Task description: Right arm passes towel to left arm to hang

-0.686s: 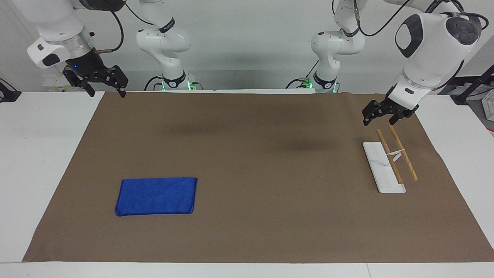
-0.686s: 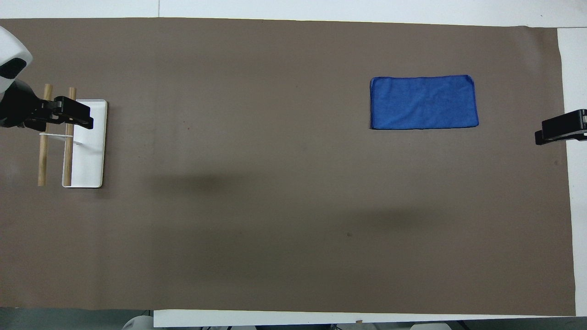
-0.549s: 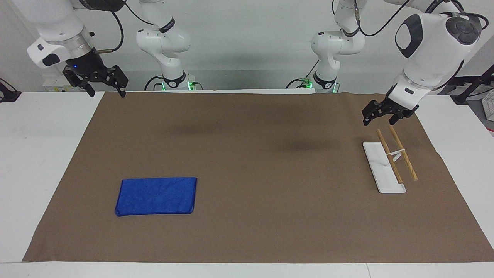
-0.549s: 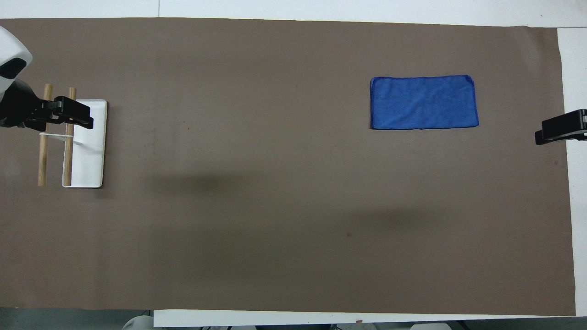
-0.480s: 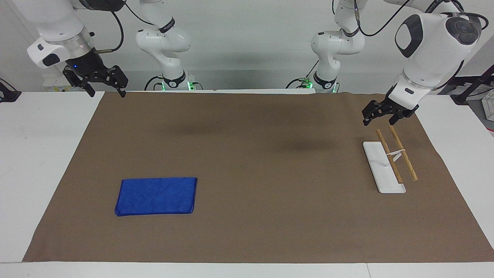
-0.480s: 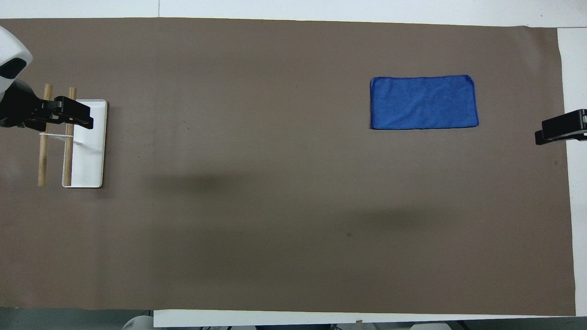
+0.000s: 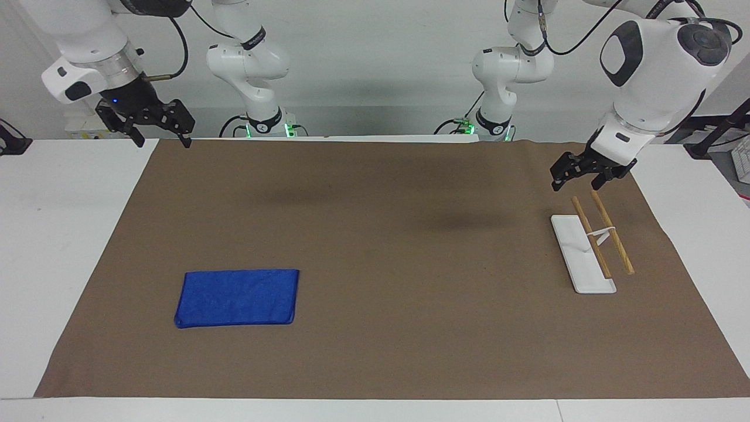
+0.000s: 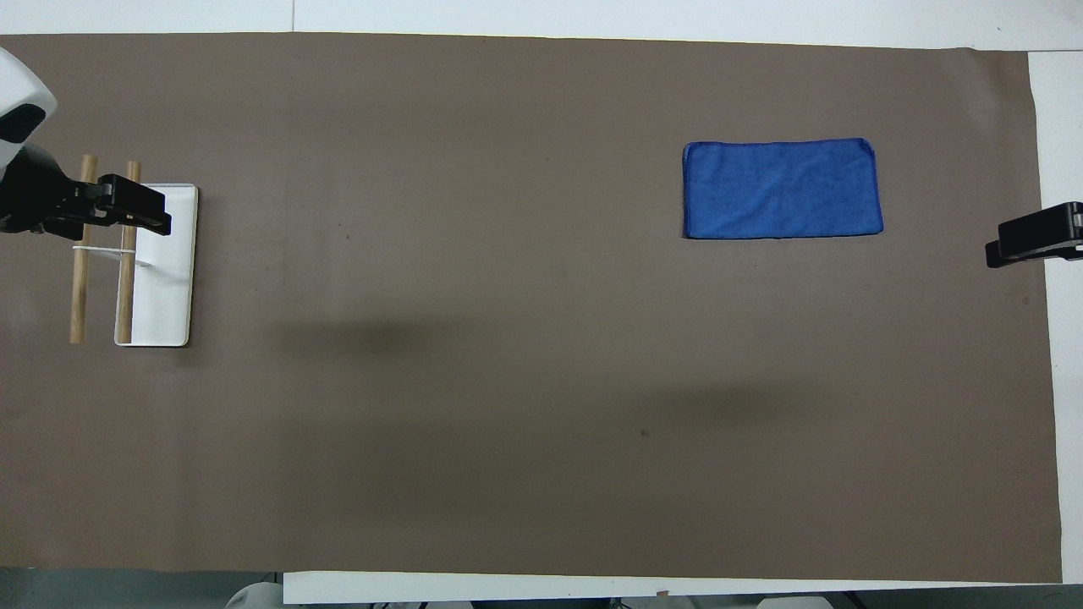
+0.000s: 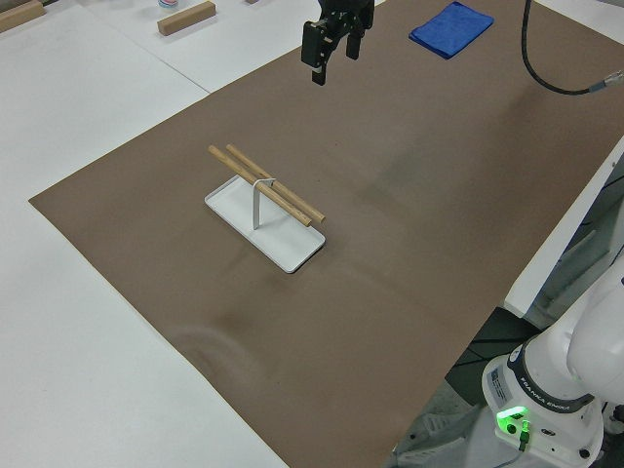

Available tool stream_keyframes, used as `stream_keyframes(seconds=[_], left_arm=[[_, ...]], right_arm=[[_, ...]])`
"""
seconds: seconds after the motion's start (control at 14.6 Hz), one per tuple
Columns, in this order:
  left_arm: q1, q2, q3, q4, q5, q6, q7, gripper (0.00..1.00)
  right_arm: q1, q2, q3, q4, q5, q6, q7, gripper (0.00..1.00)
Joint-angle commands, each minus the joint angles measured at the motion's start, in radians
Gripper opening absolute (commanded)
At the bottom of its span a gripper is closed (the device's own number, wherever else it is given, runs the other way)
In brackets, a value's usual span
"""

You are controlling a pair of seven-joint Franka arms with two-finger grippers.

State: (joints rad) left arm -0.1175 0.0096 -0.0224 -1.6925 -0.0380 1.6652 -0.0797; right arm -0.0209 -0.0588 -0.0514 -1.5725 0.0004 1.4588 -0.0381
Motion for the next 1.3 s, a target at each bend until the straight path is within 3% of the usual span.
stream_keyframes(seconds=[0.0,0.21,0.41,0.62,0.96,1.24], left_arm=[[0.006,0.004,-0.011,0.007,0.014,0.007,-0.018,0.98],[0.004,0.004,-0.013,0.008,0.007,0.001,-0.018,0.98],[0.006,0.004,-0.027,0.008,0.007,-0.005,-0.066,0.97],[0.006,0.004,-0.039,0.010,0.007,0.002,-0.066,0.96],[0.006,0.003,-0.048,0.007,0.007,0.001,-0.074,0.99],[0.006,0.003,-0.050,0.007,0.007,-0.010,-0.078,0.99]], right_arm=[[-0.007,-0.007,0.008,-0.028,0.021,0.069,-0.036,1.00],[-0.001,0.149,0.015,0.047,0.020,0.164,-0.037,1.00],[0.027,0.360,0.021,0.162,0.024,0.260,-0.034,1.00],[0.029,0.499,0.068,0.196,0.023,0.357,0.024,1.00],[0.027,0.606,0.071,0.137,0.067,0.562,0.035,1.00],[0.032,0.619,0.071,0.025,0.055,0.672,0.018,0.95]])
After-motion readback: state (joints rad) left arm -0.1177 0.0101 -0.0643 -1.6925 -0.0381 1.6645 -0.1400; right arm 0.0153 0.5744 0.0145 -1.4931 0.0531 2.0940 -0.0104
